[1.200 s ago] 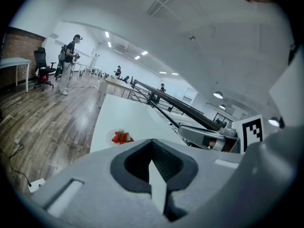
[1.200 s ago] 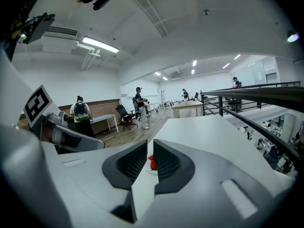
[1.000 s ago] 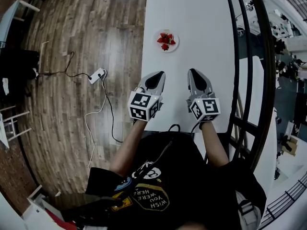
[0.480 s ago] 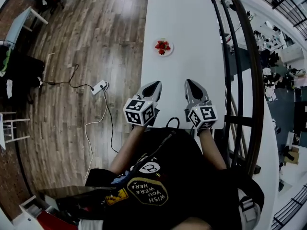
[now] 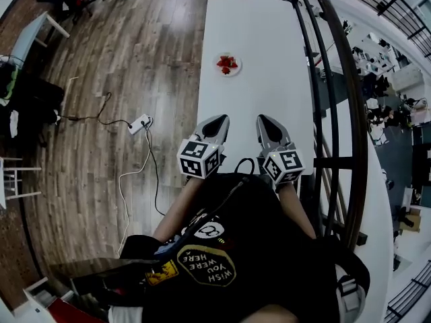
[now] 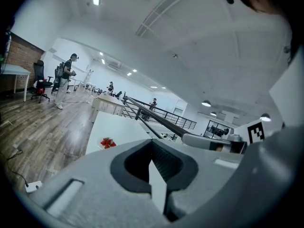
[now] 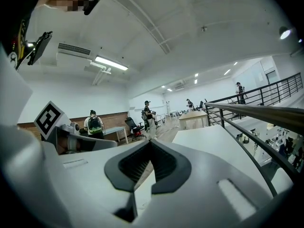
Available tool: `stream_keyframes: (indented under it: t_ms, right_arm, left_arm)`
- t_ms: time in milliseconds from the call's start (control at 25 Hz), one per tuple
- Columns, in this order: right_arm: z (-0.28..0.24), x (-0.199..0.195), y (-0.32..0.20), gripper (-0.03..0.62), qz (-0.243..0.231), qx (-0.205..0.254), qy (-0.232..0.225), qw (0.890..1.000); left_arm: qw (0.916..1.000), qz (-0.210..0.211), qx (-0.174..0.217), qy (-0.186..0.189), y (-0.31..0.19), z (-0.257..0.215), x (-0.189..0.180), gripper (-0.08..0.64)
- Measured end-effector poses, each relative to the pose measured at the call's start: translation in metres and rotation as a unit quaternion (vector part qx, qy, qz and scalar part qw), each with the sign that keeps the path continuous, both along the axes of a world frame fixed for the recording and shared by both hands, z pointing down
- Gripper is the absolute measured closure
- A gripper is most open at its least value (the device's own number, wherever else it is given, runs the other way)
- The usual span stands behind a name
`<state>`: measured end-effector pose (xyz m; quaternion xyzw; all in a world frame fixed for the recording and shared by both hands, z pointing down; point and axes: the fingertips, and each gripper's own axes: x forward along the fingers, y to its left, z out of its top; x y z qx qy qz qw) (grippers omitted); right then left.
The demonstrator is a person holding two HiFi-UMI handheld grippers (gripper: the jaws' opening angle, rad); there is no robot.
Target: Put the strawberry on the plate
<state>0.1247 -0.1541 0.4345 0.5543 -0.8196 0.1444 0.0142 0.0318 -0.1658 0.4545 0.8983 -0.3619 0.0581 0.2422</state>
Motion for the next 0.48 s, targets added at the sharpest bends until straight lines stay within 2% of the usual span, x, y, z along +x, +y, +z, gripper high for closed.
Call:
stream_keyframes:
  t_ms: [480]
  right_arm:
    - [-0.0033, -0.0071, 0.0077, 0.589, -0.010, 0.000, 0.000, 1.000]
  left_arm:
    - [0.9999, -0.009, 0.014, -0.002, 0.0066, -0.0083, -0.0078, 0.557]
